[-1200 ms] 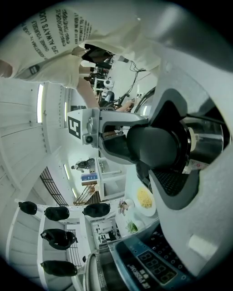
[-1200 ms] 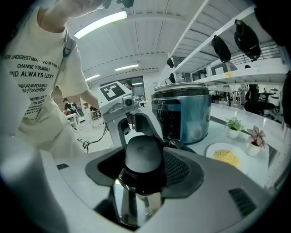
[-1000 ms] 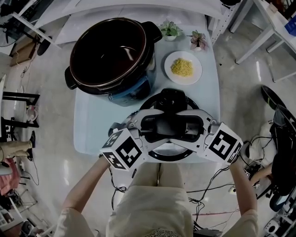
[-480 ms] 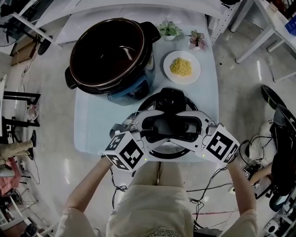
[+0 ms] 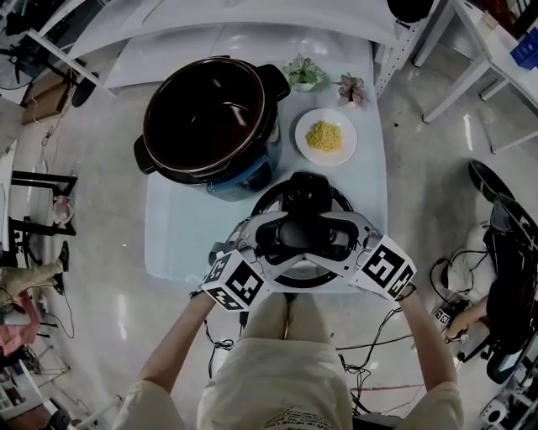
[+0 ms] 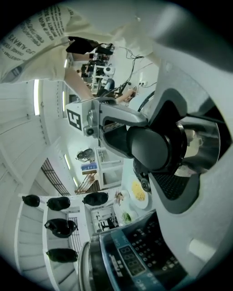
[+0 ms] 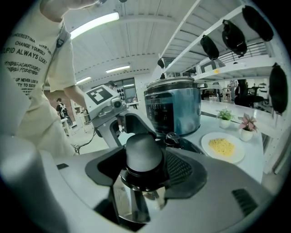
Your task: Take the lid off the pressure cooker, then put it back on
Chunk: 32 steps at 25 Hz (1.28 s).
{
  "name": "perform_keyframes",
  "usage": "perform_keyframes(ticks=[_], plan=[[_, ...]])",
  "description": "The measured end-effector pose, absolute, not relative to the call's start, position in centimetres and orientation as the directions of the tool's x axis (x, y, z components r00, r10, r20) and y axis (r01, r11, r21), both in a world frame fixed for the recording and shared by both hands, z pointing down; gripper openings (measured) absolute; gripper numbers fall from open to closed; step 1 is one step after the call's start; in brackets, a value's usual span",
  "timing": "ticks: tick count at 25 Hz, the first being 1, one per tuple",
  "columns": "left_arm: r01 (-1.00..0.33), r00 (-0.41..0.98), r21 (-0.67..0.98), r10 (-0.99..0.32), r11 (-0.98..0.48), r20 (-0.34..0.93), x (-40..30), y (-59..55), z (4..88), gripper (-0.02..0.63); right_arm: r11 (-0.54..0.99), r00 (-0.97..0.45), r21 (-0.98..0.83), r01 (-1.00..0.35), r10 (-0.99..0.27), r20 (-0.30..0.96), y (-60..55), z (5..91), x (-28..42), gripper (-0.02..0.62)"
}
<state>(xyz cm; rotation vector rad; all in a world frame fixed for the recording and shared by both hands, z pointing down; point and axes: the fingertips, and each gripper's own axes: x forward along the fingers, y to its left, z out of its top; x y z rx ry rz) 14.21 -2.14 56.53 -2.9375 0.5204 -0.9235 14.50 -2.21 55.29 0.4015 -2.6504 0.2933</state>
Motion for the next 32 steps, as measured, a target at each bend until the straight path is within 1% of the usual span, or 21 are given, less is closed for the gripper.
perform_keyframes(ticks=[4, 10, 11, 13, 15, 16, 18, 22, 27, 32], plan=[[-0.435, 0.766, -0.040, -0.393, -0.900, 0.508, 13.6, -1.7, 55.5, 0.301, 0.893, -0.853, -0.141, -0.427, -0.346, 0.391, -2.6, 53.8, 14.9, 0.272], [-0.574, 0.734, 0.035, -0.495, -0.818, 0.465, 12.7, -1.5, 53.2, 0.298, 0.821, -0.795, -0.130, -0.555, -0.478, 0.374, -2.6, 51.8, 16.1, 0.266], [-0.591, 0.730, 0.049, -0.508, -0.805, 0.457, 12.5, -1.5, 52.8, 0.298, 0.808, -0.784, -0.131, -0.575, -0.498, 0.370, -2.6, 51.4, 16.3, 0.248], [-0.621, 0.719, 0.068, -0.533, -0.781, 0.446, 12.2, -1.4, 52.1, 0.293, 0.782, -0.763, -0.132, -0.609, -0.533, 0.365, -2.4, 50.8, 16.8, 0.193], [-0.647, 0.701, 0.063, -0.560, -0.760, 0.440, 11.9, -1.1, 51.4, 0.265, 0.761, -0.745, -0.130, -0.636, -0.561, 0.361, -2.1, 50.3, 17.3, 0.129], [-0.660, 0.691, 0.060, -0.574, -0.749, 0.439, 11.7, -1.0, 51.1, 0.230, 0.751, -0.736, -0.129, -0.648, -0.573, 0.360, -2.0, 50.0, 17.4, 0.114], [-0.682, 0.673, 0.057, -0.595, -0.729, 0.439, 11.2, -0.6, 50.7, 0.156, 0.733, -0.722, -0.132, -0.667, -0.593, 0.355, -1.9, 49.4, 17.7, 0.102], [-0.701, 0.650, 0.042, -0.615, -0.712, 0.447, 10.5, 0.2, 49.9, 0.091, 0.710, -0.707, -0.139, -0.690, -0.621, 0.339, -1.3, 48.1, 18.2, 0.064], [-0.735, 0.621, 0.037, -0.650, -0.677, 0.438, 9.5, 0.9, 48.6, 0.044, 0.688, -0.692, -0.145, -0.711, -0.647, 0.322, -0.5, 46.8, 19.0, 0.026], [-0.773, 0.596, 0.048, -0.699, -0.633, 0.395, 8.2, 1.3, 46.4, 0.031, 0.656, -0.677, -0.176, -0.734, -0.682, 0.277, 0.3, 45.2, 19.8, 0.009]])
